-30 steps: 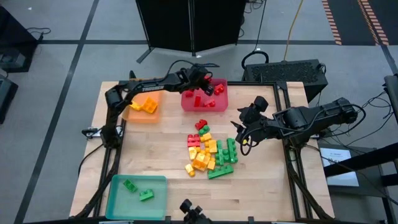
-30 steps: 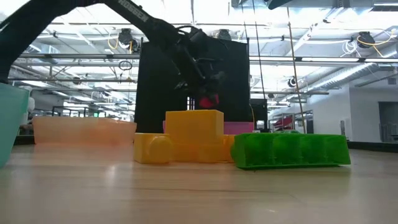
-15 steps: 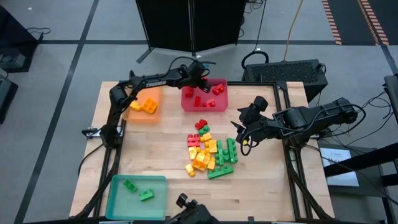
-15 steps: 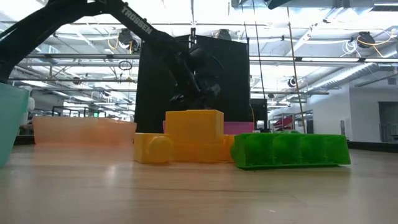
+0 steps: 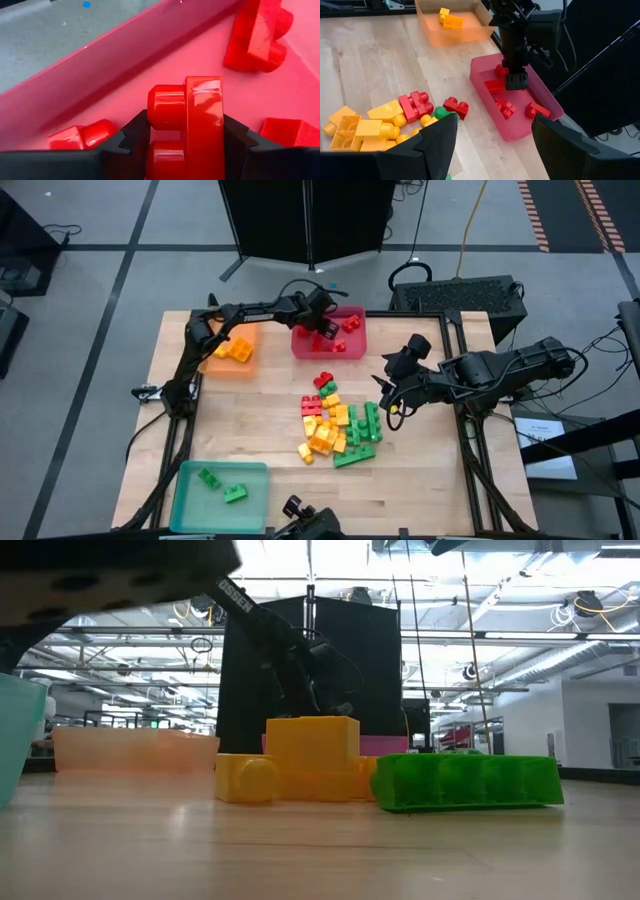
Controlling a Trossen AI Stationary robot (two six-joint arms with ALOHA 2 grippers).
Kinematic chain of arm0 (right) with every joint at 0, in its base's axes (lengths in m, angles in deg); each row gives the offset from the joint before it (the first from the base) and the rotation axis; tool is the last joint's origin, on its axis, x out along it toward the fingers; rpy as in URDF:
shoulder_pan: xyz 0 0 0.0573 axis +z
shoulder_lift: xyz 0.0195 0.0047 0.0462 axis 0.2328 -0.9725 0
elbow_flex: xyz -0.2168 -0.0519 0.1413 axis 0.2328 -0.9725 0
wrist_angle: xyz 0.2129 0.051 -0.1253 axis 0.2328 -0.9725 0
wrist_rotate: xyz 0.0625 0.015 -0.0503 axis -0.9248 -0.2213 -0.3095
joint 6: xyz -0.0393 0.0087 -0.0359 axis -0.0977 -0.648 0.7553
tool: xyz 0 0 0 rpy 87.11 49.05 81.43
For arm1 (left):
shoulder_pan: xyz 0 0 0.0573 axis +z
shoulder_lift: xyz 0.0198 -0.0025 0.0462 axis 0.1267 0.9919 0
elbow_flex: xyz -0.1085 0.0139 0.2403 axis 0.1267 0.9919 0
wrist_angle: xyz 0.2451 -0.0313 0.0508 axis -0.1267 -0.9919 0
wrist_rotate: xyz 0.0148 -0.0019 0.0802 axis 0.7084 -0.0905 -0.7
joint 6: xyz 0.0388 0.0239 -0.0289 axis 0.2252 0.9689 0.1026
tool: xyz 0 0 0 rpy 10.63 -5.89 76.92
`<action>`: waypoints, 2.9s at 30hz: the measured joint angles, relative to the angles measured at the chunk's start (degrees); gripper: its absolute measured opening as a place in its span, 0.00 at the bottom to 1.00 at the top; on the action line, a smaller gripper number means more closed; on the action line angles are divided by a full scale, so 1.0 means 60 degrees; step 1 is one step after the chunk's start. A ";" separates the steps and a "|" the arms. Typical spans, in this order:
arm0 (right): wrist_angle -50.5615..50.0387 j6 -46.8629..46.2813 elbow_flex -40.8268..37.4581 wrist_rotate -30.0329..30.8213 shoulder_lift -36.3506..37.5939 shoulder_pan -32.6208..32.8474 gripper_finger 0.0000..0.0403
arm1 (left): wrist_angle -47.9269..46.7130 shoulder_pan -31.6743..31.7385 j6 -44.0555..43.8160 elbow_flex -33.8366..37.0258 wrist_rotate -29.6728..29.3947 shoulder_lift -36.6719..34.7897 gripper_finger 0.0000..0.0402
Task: Sort blocks
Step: Put the red game piece into the red bin, then put the green game piece into the blue bin
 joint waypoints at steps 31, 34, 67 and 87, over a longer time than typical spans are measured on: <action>-0.0009 -0.0081 0.0000 -0.0001 0.0000 0.0000 0.62 | -0.0324 -0.0733 0.2779 -0.0012 0.1748 -0.2811 0.61; 0.0061 -0.0083 0.0000 -0.0004 0.0000 0.0000 0.62 | -0.0641 -0.1412 0.4378 -0.0011 0.2093 -0.3046 0.61; -0.0773 -0.1159 -0.0596 -0.3252 -0.0069 0.0735 0.62 | -0.0875 -0.4086 0.6619 -0.0012 0.5434 -0.2067 0.61; 0.2868 -0.8987 -0.4346 -0.2918 -0.2143 -0.0243 0.62 | -0.3200 -0.4282 0.5247 0.0000 0.3849 -0.5611 0.61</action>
